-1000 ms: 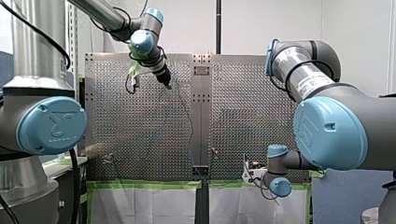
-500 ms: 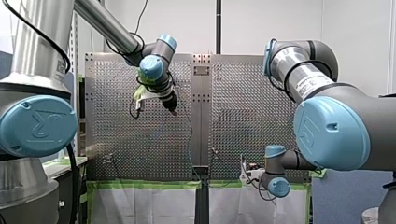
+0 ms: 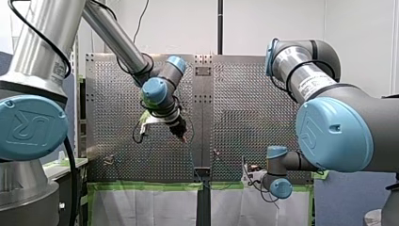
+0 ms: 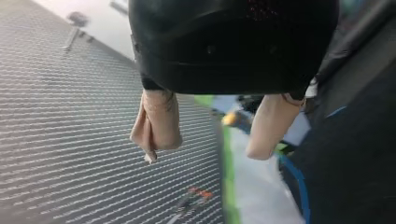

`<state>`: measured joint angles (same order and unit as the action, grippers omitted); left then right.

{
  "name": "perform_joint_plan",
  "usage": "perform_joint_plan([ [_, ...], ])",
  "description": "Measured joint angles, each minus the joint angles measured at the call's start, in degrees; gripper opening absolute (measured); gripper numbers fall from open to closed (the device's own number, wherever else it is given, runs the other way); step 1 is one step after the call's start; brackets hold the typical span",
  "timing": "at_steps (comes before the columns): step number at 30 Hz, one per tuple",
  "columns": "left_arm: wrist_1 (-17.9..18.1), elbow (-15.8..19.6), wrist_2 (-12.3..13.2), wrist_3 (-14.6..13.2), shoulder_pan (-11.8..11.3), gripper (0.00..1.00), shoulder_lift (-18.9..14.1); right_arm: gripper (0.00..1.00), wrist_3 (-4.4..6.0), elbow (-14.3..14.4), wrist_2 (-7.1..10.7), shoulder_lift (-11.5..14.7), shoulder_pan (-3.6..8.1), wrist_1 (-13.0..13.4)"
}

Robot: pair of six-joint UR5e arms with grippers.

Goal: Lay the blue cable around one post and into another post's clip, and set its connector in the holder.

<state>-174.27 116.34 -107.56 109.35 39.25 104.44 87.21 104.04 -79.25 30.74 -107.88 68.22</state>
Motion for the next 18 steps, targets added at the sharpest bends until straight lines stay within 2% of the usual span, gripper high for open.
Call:
perform_joint_plan([
  [8, 3.92, 3.47, -0.98, -0.28, 3.91, 1.00, 3.92, 0.00, -0.35, 1.62, 0.44, 2.95, -0.08, -0.74],
  [12, 5.51, 2.80, -1.56, -0.75, 4.93, 1.00, 5.51, 0.00, -0.86, 2.22, 0.66, 4.97, -0.21, -1.92],
  [18, 8.56, -0.07, -2.72, -0.69, 4.65, 1.00, 8.58, 0.00, -1.51, 2.52, 0.86, 7.22, -0.44, -3.27],
])
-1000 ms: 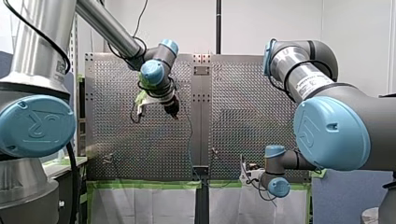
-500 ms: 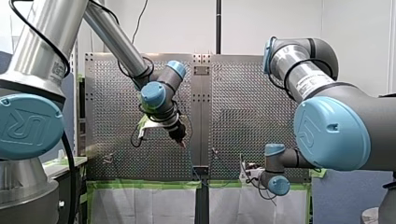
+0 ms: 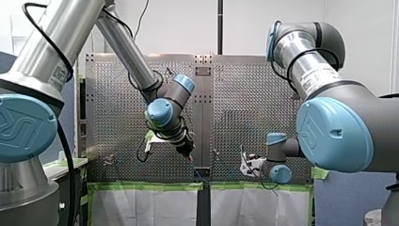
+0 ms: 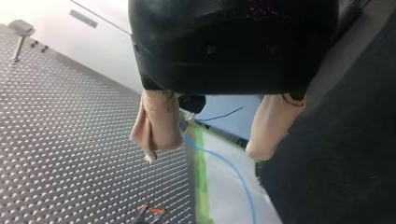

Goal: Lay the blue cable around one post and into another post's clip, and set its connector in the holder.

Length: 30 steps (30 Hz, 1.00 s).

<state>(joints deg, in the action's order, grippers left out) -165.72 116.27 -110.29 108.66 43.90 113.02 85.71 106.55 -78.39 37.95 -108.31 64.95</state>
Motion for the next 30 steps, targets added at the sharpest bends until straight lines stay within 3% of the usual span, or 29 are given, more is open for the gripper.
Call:
perform_joint_plan([
  [10, 5.10, -5.10, 0.02, 4.00, -0.73, 1.00, 5.10, 0.00, -0.25, 0.31, 0.95, 1.89, -0.30, -0.96],
  [21, 10.69, -10.69, 4.15, 9.58, 0.02, 1.00, 10.69, 0.00, -0.44, 1.60, 1.54, 7.04, -0.66, -2.61],
  [30, 15.13, -13.31, 4.69, 14.00, 1.01, 1.00, 15.10, 0.00, -0.46, 1.75, 2.17, 9.10, -1.53, -3.53],
])
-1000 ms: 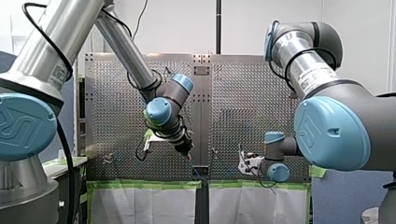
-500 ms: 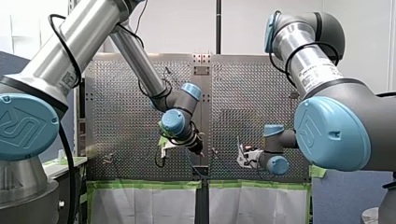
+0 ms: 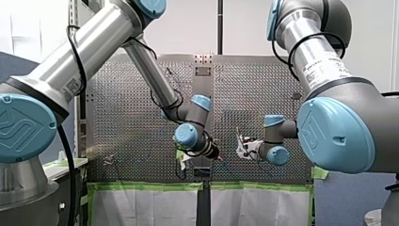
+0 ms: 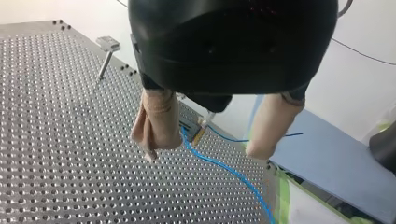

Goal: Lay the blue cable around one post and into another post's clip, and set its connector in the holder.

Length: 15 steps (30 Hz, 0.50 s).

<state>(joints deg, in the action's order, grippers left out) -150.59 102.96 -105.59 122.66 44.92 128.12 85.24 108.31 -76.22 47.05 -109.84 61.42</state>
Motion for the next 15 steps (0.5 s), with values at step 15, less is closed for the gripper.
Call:
perform_joint_plan([
  [15, 7.09, -2.14, -1.67, 7.09, 0.23, 1.00, 7.09, 0.00, -0.12, 0.01, 0.45, 0.29, -0.56, -0.20],
])
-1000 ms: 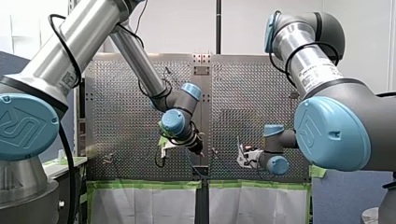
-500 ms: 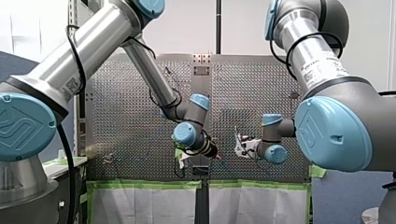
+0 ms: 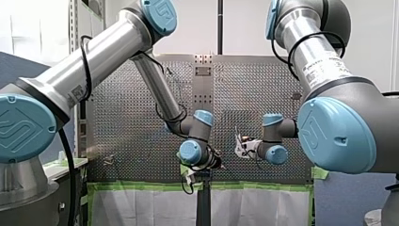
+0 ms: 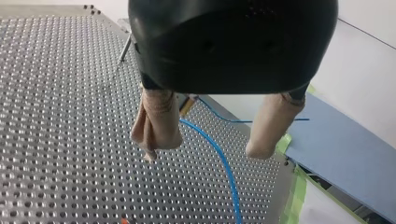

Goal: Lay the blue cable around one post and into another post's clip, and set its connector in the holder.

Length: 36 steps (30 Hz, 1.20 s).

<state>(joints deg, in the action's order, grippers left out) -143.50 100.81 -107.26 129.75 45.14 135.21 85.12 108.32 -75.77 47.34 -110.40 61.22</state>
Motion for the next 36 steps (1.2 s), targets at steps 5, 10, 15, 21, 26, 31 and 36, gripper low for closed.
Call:
perform_joint_plan([
  [5, 2.30, -0.06, -0.73, 2.32, -0.06, 1.00, 2.32, 0.00, -0.03, -0.01, 0.50, 0.49, -0.31, -0.35],
  [10, 4.48, -0.10, -2.51, 4.08, -0.32, 1.00, 4.52, 0.00, -0.03, 0.00, 0.72, 1.24, -0.77, -0.95],
  [15, 6.47, -0.53, -3.94, 4.11, -0.45, 1.00, 6.50, 0.00, -0.03, 0.02, 0.78, 1.41, -1.28, -1.06],
  [21, 9.39, -1.68, -6.60, 2.45, -0.51, 1.00, 9.39, 0.00, 0.19, 0.01, 0.57, 1.41, -1.59, -1.09],
  [26, 12.06, -2.36, -7.89, 1.98, -0.72, 1.00, 11.77, 0.00, 0.58, 0.02, 0.26, 1.41, -1.84, -1.10],
  [31, 14.46, -2.47, -9.80, 1.81, -1.02, 1.00, 12.32, 0.00, 0.95, 0.01, -0.26, 1.41, -2.09, -1.04],
  [36, 16.69, -2.48, -11.99, 0.84, -0.95, 1.00, 12.05, 0.00, 1.06, 0.01, -0.41, 1.37, -2.34, -1.01],
])
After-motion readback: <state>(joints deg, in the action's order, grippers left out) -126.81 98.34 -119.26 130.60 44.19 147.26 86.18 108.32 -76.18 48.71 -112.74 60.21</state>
